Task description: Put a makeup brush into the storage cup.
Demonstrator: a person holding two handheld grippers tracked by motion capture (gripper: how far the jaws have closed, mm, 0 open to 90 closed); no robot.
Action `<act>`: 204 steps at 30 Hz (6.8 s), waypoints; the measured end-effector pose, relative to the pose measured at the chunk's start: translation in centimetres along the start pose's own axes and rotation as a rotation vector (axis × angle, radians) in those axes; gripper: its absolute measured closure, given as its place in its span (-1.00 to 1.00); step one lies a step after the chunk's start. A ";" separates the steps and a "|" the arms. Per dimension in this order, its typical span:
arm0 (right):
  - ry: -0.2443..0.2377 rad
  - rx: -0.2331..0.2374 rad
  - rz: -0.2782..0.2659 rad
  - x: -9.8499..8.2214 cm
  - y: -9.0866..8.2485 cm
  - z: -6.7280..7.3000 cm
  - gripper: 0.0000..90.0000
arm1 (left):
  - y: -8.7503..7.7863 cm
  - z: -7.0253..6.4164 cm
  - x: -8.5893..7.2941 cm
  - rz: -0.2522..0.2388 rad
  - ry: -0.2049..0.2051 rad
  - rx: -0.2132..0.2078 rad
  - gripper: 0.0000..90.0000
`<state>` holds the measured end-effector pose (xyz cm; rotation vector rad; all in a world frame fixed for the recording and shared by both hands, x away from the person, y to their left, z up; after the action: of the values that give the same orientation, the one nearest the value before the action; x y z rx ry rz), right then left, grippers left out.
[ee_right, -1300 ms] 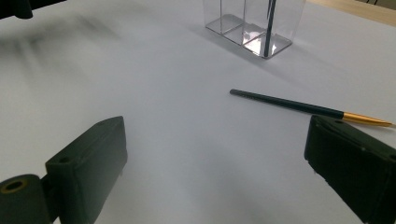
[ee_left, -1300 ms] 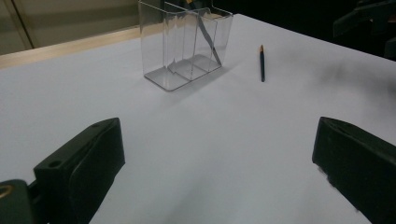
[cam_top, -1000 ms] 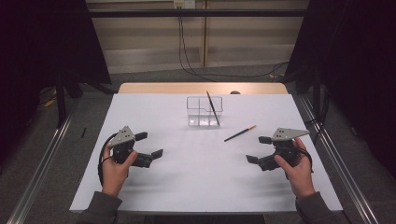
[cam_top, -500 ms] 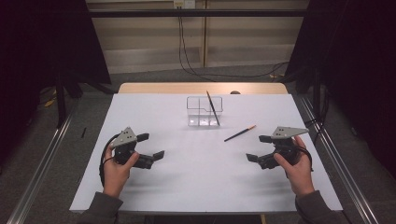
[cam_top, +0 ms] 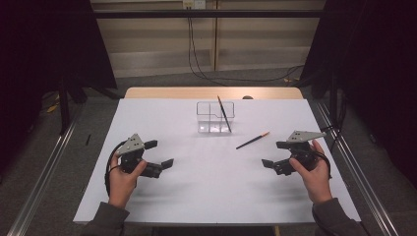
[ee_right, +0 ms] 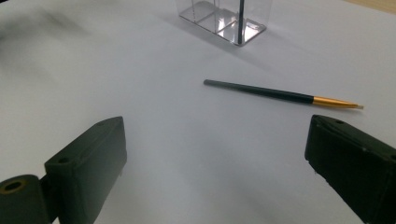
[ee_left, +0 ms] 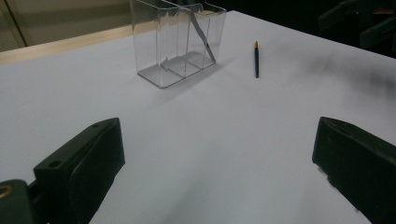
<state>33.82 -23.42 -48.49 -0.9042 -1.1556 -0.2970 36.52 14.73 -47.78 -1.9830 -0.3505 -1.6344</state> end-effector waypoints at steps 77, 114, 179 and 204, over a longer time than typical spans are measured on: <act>0.062 -0.126 0.103 3.7 3.7 -4.0 -0.90 | -2.1 1.0 -0.3 0.002 0.002 0.060 -0.95; 0.074 -0.209 0.295 4.8 7.2 -5.8 -0.89 | -1.8 0.5 -0.1 -0.003 0.009 0.035 -0.95; 0.321 -0.323 0.525 1.9 10.3 -7.8 -0.57 | -1.3 0.5 -0.6 0.024 0.006 0.038 -0.95; 0.365 -0.365 0.538 1.3 10.2 -8.5 -0.58 | -1.2 0.6 -0.6 0.027 0.008 0.032 -0.95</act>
<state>46.36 -23.00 -53.01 -1.3778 -0.4972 -0.2195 36.18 16.13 -48.15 -1.9487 -0.3437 -1.6092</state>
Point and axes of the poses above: each handheld gripper's, and its own axes: y roughly forward along the jaws, x roughly out of its top, z roughly to its left, the point moved 8 cm from there along y, roughly forward along the jaws, and after that the axes turned 9 degrees about -z, right-handed, at the moved point
